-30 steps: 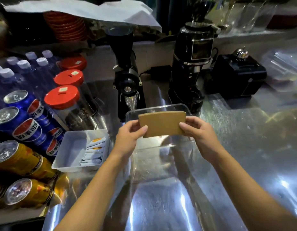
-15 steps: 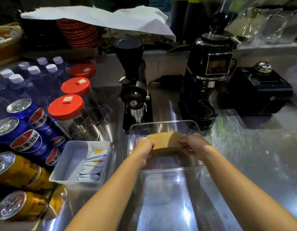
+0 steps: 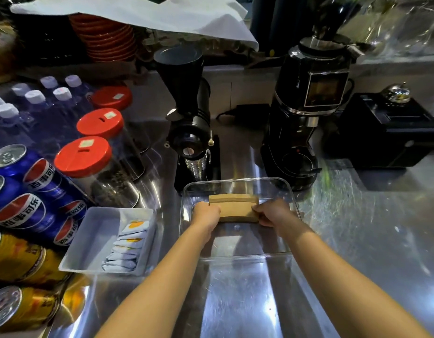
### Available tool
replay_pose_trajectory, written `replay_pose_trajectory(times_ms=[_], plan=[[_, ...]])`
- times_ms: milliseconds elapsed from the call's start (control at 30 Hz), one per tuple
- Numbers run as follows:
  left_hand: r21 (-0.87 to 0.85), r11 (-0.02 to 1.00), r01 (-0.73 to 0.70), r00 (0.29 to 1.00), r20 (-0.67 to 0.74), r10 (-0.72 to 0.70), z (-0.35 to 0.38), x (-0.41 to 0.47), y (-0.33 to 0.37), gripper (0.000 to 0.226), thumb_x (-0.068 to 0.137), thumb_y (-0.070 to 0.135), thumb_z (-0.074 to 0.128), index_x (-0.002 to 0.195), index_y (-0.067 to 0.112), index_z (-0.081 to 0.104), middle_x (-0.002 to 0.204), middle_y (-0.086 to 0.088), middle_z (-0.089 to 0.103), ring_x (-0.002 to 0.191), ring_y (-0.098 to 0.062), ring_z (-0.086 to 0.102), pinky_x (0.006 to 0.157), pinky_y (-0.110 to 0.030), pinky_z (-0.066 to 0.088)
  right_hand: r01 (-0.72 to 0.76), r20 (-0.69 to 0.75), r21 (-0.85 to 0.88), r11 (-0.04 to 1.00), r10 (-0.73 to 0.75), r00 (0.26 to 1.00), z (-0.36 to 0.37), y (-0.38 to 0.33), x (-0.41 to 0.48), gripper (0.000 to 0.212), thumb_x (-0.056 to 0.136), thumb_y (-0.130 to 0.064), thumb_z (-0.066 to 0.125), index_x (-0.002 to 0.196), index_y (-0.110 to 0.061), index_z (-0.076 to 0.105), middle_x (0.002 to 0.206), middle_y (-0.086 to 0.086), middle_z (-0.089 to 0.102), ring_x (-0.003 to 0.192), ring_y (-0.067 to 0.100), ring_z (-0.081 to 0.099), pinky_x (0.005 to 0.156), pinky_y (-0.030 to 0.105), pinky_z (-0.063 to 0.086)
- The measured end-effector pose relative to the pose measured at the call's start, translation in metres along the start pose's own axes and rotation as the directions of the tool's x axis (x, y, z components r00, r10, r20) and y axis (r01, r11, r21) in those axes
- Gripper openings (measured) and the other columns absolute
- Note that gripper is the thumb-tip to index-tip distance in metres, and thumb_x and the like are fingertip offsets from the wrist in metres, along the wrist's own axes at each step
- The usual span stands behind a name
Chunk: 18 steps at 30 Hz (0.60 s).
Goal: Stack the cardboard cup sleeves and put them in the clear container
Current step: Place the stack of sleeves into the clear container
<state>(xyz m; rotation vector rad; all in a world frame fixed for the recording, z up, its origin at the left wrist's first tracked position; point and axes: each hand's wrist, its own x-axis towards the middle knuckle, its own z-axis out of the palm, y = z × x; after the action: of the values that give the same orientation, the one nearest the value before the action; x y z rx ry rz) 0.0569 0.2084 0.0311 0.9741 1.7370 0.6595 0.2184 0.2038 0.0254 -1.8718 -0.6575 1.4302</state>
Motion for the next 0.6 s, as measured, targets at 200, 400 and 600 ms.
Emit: replay_pose_trajectory(times_ms=[200, 400, 600], plan=[[-0.005, 1.0, 0.018, 1.0, -0.006, -0.018, 0.003, 0.003, -0.001, 0.014, 0.084, 0.008, 0.05, 0.092, 0.0, 0.057, 0.085, -0.013, 0.053, 0.076, -0.025, 0.048, 0.052, -0.028, 0.031, 0.028, -0.026, -0.037, 0.999, -0.029, 0.999, 0.002, 0.002, 0.007, 0.017, 0.081, -0.006, 0.065, 0.074, -0.009, 0.05, 0.064, 0.006, 0.051, 0.059, 0.015, 0.05, 0.048, 0.024, 0.049], [0.123, 0.992, 0.018, 1.0, -0.006, -0.018, 0.002, 0.0, 0.004, 0.02, 0.085, 0.01, 0.046, 0.1, 0.001, 0.057, 0.086, -0.009, 0.052, 0.072, -0.022, 0.047, 0.047, -0.026, 0.028, 0.069, -0.053, -0.153, 0.986, -0.078, 0.996, 0.006, 0.006, 0.014, 0.034, 0.083, -0.015, 0.064, 0.056, -0.011, 0.045, 0.057, 0.009, 0.049, 0.054, 0.021, 0.051, 0.029, 0.016, 0.042], [0.159, 0.987, 0.001, 1.0, 0.005, -0.002, -0.002, -0.003, 0.003, 0.025, 0.086, 0.016, 0.045, 0.102, 0.0, 0.055, 0.093, -0.011, 0.053, 0.081, -0.026, 0.049, 0.053, -0.029, 0.032, 0.069, -0.067, -0.161, 0.985, -0.081, 0.995, 0.006, 0.007, 0.016, 0.03, 0.081, -0.017, 0.066, 0.058, -0.01, 0.048, 0.057, 0.008, 0.05, 0.054, 0.021, 0.051, 0.053, 0.031, 0.05]])
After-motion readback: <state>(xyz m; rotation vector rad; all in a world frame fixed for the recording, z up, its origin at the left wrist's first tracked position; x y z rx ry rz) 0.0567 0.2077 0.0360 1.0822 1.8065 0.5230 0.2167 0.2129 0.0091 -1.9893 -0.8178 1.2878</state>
